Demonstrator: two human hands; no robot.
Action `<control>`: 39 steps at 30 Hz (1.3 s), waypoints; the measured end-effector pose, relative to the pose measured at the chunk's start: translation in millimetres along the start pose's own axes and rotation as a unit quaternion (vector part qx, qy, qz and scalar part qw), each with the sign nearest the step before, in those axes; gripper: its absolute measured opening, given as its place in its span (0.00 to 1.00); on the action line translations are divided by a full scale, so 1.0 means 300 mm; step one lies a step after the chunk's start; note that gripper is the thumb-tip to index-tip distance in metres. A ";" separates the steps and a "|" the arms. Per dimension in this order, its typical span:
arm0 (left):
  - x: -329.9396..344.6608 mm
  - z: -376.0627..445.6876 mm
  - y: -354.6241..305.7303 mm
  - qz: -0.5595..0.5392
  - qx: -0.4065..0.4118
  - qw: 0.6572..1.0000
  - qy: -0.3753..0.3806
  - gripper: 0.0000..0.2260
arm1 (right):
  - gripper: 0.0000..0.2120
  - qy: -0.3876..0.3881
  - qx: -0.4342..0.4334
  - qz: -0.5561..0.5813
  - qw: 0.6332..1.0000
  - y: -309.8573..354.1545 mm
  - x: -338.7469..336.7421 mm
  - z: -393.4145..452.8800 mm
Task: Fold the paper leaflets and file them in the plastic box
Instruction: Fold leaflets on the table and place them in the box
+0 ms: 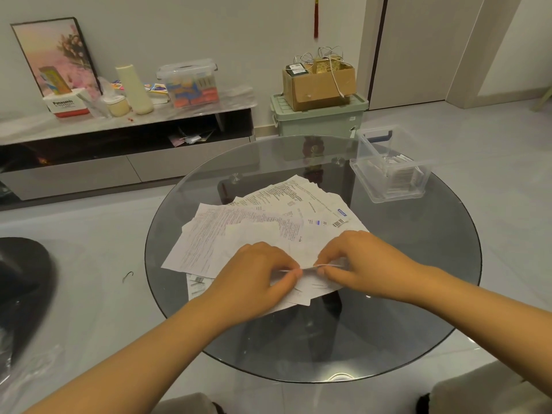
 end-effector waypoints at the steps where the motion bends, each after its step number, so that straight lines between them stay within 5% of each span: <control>1: -0.002 0.002 0.000 -0.003 -0.006 1.000 -0.004 0.12 | 0.12 -0.003 0.005 -0.001 1.000 -0.003 -0.001 0.003; 6: -0.010 0.012 0.006 -0.046 -0.050 0.997 -0.022 0.06 | 0.11 -0.006 0.035 0.050 0.998 -0.027 0.008 0.012; 9: 0.016 0.028 0.019 -0.041 -0.081 0.996 -0.003 0.15 | 0.03 -0.014 0.063 0.079 0.995 -0.051 0.019 0.018; 13: 0.026 0.039 0.033 -0.031 -0.102 0.994 0.002 0.21 | 0.20 -0.009 0.089 0.034 0.995 -0.074 0.021 0.019; 16: 0.020 0.037 0.037 -0.024 -0.108 0.994 -0.005 0.21 | 0.20 0.009 0.071 0.012 0.997 -0.069 0.014 0.022; 23: 0.021 0.043 -0.001 0.014 -0.057 0.998 0.000 0.07 | 0.20 0.034 0.068 0.057 0.995 -0.069 0.019 -0.003; 39: 0.065 0.010 -0.045 -0.012 0.039 0.994 0.102 0.18 | 0.08 0.073 -0.034 0.037 0.996 -0.029 0.038 -0.069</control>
Point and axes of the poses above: each hand's wrist, its own z-axis towards the middle knuckle, its own x-axis out of the palm, y = z × x, the point moved 8 cm from there along z, towards the middle knuckle, and after that the axes turned 5 degrees about y, right-handed, at the moved point
